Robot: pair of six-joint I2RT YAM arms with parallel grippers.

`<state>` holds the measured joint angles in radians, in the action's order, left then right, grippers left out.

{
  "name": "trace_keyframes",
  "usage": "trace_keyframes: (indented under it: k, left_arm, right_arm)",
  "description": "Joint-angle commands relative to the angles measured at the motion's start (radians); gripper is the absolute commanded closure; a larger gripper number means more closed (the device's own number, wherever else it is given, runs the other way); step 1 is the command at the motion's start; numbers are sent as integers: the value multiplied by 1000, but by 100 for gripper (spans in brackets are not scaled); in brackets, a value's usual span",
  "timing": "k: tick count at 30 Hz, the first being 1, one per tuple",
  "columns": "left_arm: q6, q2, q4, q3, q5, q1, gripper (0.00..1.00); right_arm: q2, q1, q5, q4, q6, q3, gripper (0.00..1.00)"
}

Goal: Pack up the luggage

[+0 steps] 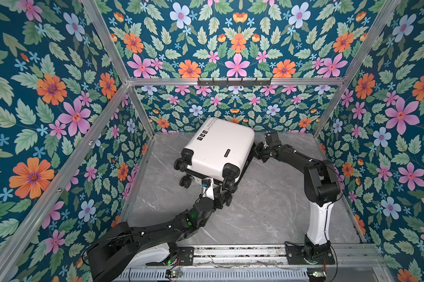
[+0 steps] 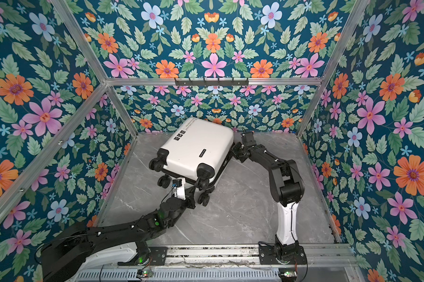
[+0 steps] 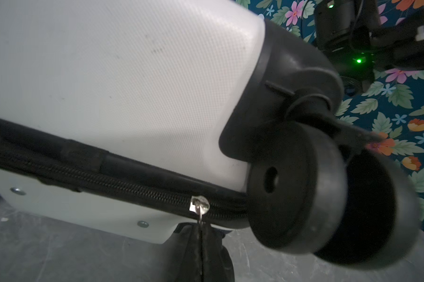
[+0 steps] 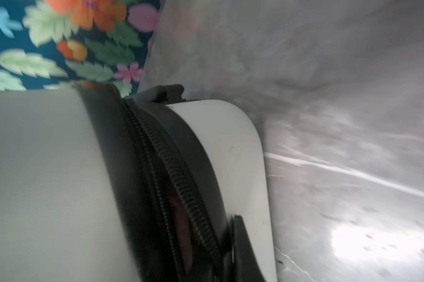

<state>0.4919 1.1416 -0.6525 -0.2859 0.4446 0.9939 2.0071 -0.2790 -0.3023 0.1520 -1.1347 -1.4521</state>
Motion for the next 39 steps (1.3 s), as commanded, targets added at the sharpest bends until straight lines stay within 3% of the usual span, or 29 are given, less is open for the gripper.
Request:
trace_keyframes:
  k: [1, 6, 11, 19, 23, 27, 29, 32, 34, 37, 39]
  left_arm:
    - [-59, 69, -92, -31, -78, -10, 100]
    - [-72, 147, -158, -69, -144, -15, 100]
    - [-65, 90, -138, -27, -141, -15, 100]
    - [-34, -141, 45, 90, -154, -50, 100]
    - [-18, -196, 106, 124, -127, -61, 100]
    - [-1, -143, 98, 137, -140, -141, 100]
    - [-10, -109, 65, 130, -141, -180, 100]
    - [-48, -71, 36, 99, -166, -232, 100]
    - [-65, -65, 15, 88, -192, -264, 100]
    - [-78, -82, -12, 100, -226, -301, 100]
    - [-86, -100, -20, 111, -243, -318, 100]
  right_arm:
    - [-87, -15, -26, -24, -224, 146, 100]
    - [-284, -78, 130, -112, -452, 430, 100]
    - [-436, -194, 294, -164, -668, 609, 100]
    - [-434, -357, 444, -197, -922, 649, 100]
    - [-385, -379, 436, -253, -907, 629, 100]
    - [-396, -379, 425, -243, -888, 644, 100]
    - [-415, -378, 422, -255, -879, 670, 88]
    - [-464, -372, 412, -248, -818, 696, 56]
    - [-507, -351, 374, -194, -727, 694, 40]
    - [-612, -315, 338, -89, -574, 701, 33]
    - [-686, -290, 322, 40, -395, 667, 33]
